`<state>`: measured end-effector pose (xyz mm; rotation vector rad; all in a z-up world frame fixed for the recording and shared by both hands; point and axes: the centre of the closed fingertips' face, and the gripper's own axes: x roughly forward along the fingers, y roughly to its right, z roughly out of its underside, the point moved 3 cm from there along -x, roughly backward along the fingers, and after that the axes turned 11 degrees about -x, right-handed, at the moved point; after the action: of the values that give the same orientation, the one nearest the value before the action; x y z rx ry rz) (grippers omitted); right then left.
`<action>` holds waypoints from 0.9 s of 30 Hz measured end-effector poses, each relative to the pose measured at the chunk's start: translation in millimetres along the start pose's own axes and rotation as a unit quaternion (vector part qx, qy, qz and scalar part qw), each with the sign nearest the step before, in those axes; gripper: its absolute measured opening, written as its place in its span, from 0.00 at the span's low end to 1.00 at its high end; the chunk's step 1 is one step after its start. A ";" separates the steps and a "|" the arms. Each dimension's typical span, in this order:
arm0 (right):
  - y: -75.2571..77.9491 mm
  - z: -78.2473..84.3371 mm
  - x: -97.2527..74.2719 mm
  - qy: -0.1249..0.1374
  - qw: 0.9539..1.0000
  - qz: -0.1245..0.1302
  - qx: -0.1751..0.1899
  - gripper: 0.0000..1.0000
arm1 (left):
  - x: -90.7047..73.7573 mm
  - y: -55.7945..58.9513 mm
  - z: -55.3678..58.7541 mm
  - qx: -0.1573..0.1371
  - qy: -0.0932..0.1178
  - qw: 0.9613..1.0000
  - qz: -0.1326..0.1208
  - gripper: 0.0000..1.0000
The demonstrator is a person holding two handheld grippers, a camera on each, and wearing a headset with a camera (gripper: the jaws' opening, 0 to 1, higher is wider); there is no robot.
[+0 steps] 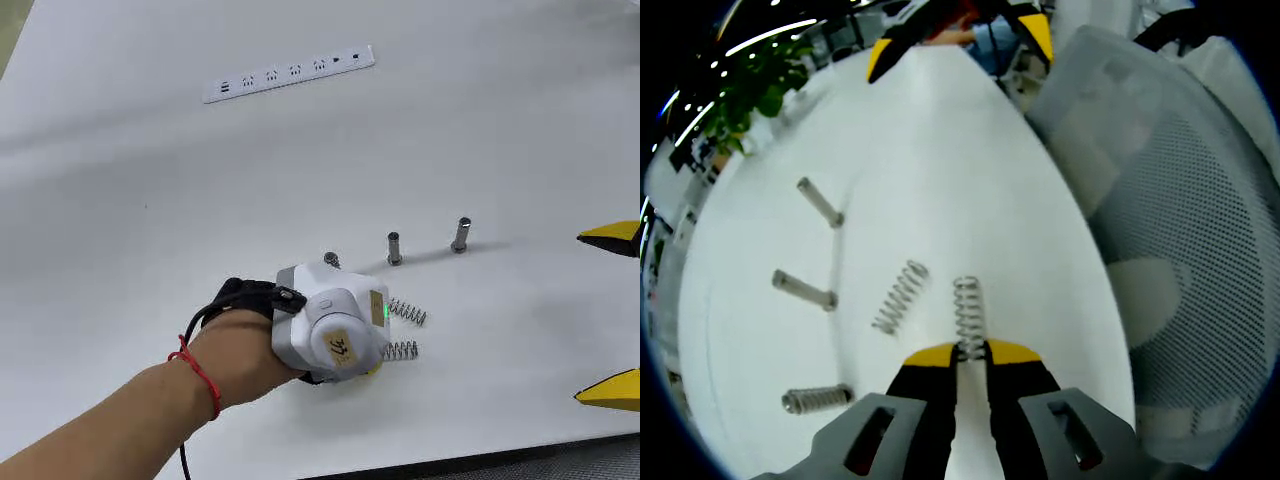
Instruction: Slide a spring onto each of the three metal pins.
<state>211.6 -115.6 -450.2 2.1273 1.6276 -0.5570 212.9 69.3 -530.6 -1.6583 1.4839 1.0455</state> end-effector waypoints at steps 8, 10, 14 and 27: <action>-5.3 -6.6 4.6 0.004 1.000 -0.002 0.003 0.92 | -3.0 2.1 0.5 -0.020 0.013 1.000 -0.001 0.10; -7.3 -7.8 6.1 0.003 1.000 -0.005 0.002 0.91 | -3.7 2.7 0.0 -0.028 0.018 0.999 -0.001 0.10; -8.9 -9.9 7.4 0.002 1.000 -0.008 0.002 0.91 | -5.9 3.6 -1.2 -0.033 0.025 0.999 -0.002 0.10; -5.5 -29.9 9.2 0.019 1.000 -0.009 0.009 0.88 | -32.7 3.7 -20.1 -0.075 0.103 0.991 -0.028 0.10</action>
<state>210.5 -90.8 -430.5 2.1513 1.6695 -0.5419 210.7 66.0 -492.2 -1.9534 1.5096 1.0014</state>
